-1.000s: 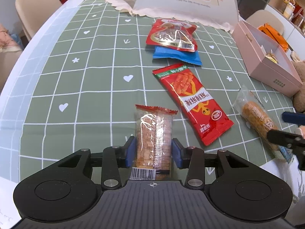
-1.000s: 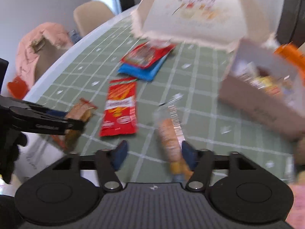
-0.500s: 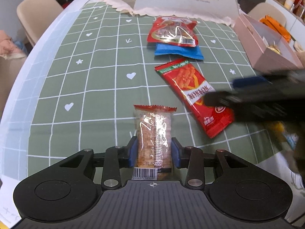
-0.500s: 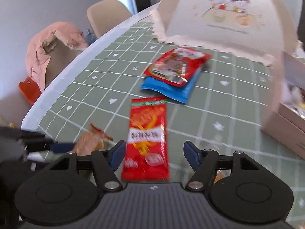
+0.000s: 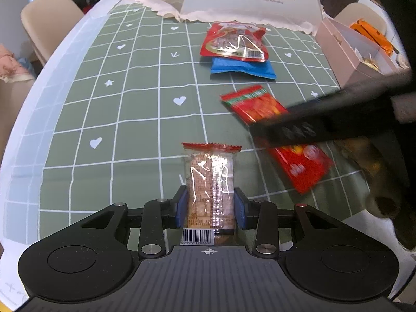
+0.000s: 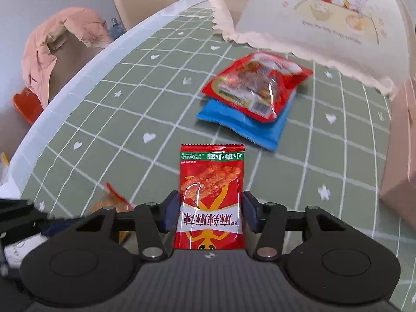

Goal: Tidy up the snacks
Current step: 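Grasp the red spicy-strip packet with the right gripper while the left holds the biscuit, then drop the red packet into the pink box with the right gripper while the left drops the biscuit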

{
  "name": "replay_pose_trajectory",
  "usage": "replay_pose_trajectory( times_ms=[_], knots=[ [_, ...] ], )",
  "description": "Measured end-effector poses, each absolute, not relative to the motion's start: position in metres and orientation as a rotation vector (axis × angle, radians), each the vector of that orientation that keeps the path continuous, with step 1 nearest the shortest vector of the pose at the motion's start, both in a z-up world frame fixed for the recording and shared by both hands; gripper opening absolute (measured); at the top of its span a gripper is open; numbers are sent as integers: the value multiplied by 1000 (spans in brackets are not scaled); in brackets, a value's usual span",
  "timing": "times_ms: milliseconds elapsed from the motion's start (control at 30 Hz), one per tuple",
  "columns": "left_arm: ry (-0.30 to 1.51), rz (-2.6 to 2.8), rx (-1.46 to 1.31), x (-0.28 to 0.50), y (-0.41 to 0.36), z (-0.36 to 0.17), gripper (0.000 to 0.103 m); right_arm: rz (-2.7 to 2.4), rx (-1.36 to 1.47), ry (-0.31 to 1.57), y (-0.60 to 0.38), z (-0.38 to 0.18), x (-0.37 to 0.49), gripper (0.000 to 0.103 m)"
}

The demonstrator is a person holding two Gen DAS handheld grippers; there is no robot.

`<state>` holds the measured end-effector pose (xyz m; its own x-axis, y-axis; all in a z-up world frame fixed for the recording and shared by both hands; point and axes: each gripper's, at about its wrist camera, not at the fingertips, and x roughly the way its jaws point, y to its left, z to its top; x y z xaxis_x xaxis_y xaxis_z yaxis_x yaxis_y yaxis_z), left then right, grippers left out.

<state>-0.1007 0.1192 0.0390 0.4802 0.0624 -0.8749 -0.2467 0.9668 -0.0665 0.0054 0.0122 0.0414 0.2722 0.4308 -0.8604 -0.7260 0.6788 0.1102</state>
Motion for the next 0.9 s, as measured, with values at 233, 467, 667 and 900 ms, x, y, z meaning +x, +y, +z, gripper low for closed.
replay_pose_trajectory(
  times_ms=[233,467,667,900],
  knots=[
    [1062,182,-203,-99,122,39,42,784,-350,1062,-31,42,-36,52],
    [1061,184,-185,-100,119,39,43,767,-408,967,-27,36,-52,61],
    [1072,190,-167,-97,117,39,41,811,-320,1011,-46,48,-53,45],
    [960,71,-145,-81,67,85,40,717,-167,956,-127,96,-45,45]
  ],
)
